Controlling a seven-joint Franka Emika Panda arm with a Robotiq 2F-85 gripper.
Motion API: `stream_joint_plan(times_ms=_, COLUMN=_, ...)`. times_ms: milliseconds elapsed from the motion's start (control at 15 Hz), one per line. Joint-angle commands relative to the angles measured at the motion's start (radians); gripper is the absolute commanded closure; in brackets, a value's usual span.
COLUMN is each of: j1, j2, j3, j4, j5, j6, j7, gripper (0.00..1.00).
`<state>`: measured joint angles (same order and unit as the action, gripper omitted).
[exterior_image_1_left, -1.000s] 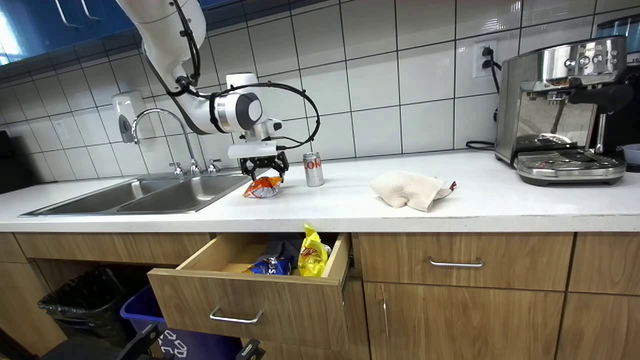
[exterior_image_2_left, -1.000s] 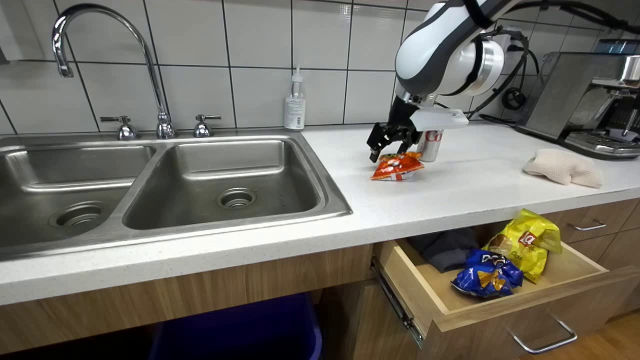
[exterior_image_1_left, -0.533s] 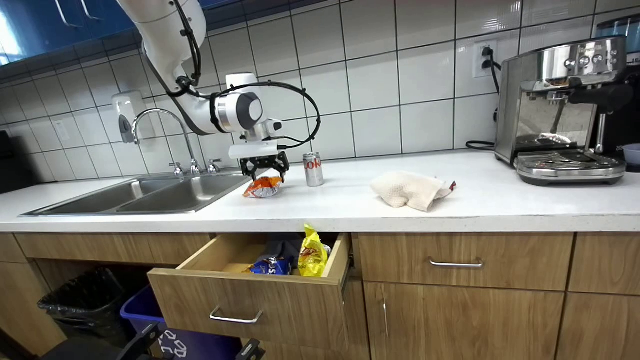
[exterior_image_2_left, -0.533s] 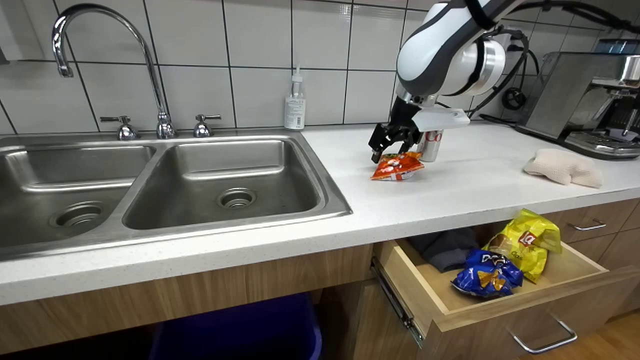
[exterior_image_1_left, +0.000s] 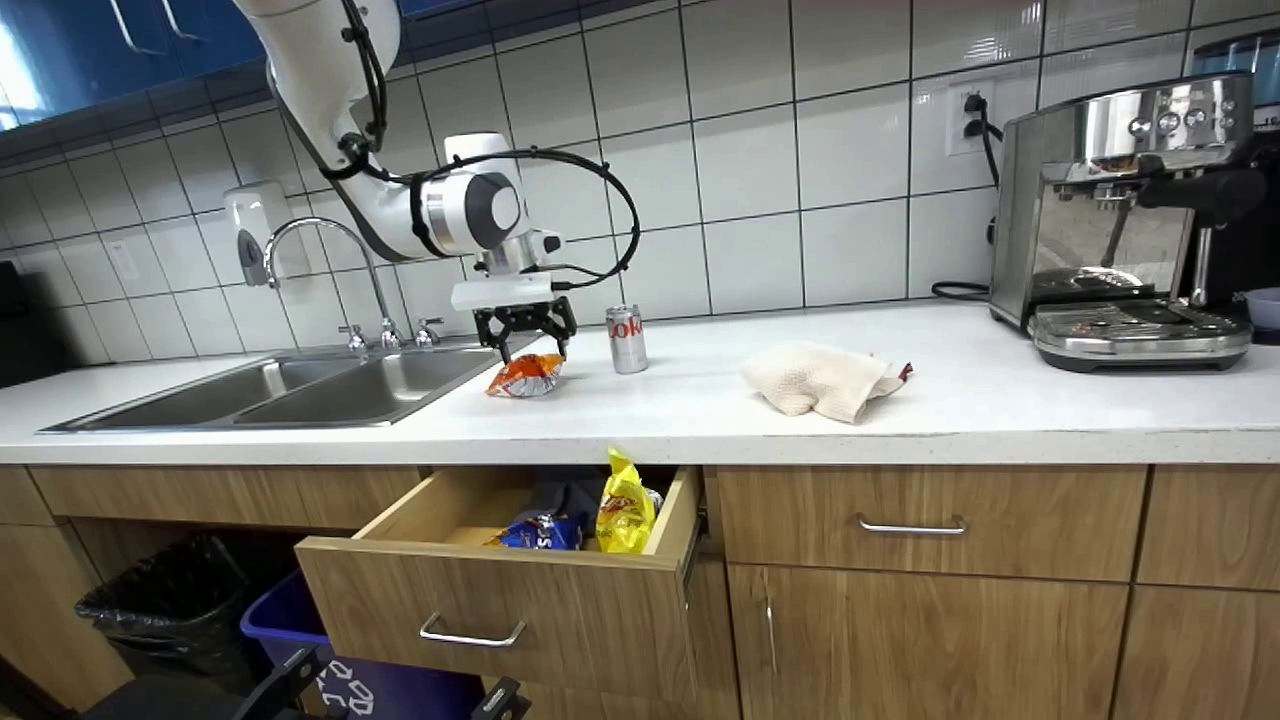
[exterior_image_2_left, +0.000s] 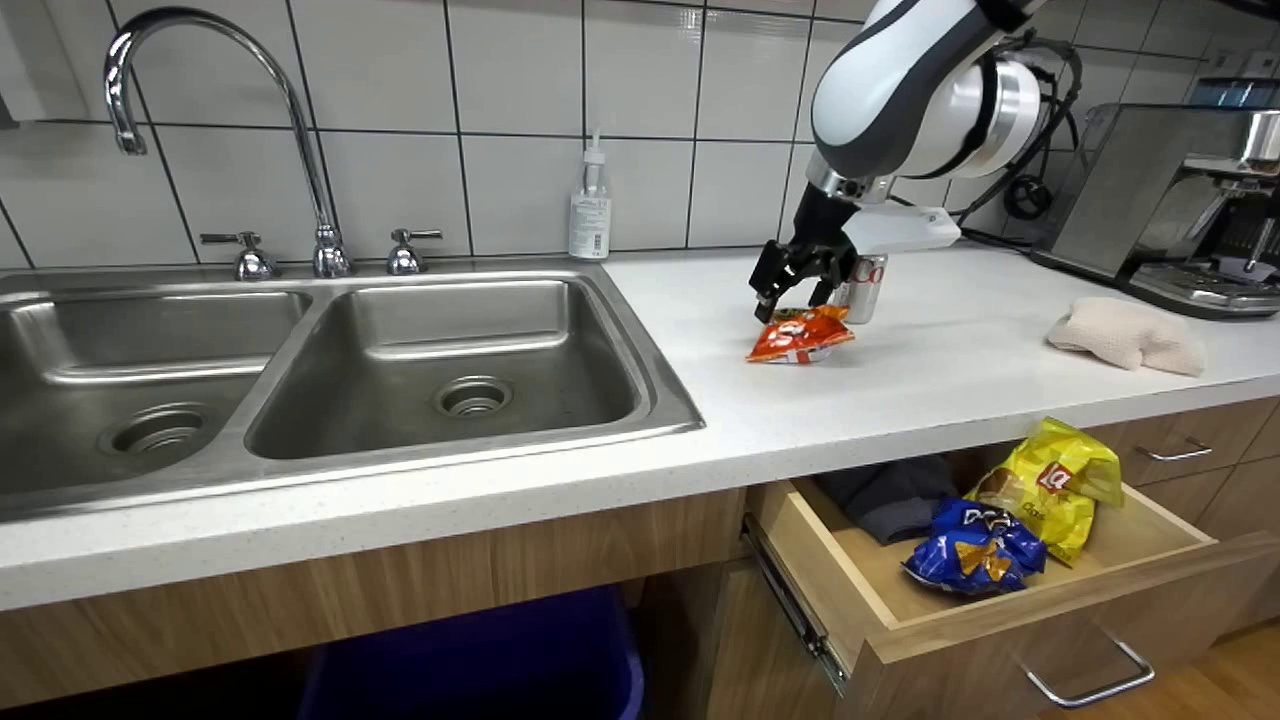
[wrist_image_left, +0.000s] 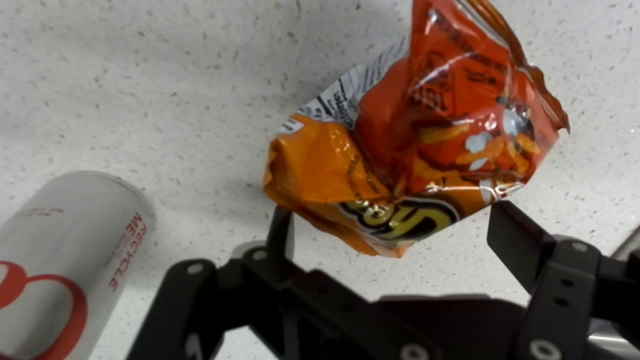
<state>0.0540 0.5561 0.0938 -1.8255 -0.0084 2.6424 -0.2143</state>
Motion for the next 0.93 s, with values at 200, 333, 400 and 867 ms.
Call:
stream_joint_plan(times_ms=200, j1=-0.026, j2=-0.139, j3=0.005, j4=-0.173, j5=-0.007, j6=0.023, j7=-0.008, gripper=0.0)
stream_joint_plan(times_ms=333, j1=-0.022, j2=-0.145, j3=-0.004, j4=-0.204, j5=-0.017, j6=0.029, j7=-0.001, gripper=0.0)
stream_joint_plan(times_ms=400, j1=-0.021, j2=-0.145, j3=-0.006, j4=-0.213, j5=-0.016, j6=0.031, j7=0.003, gripper=0.0)
stream_joint_plan(times_ms=867, j1=-0.025, j2=-0.138, j3=0.002, j4=-0.162, j5=-0.002, j6=0.046, j7=0.002, gripper=0.0)
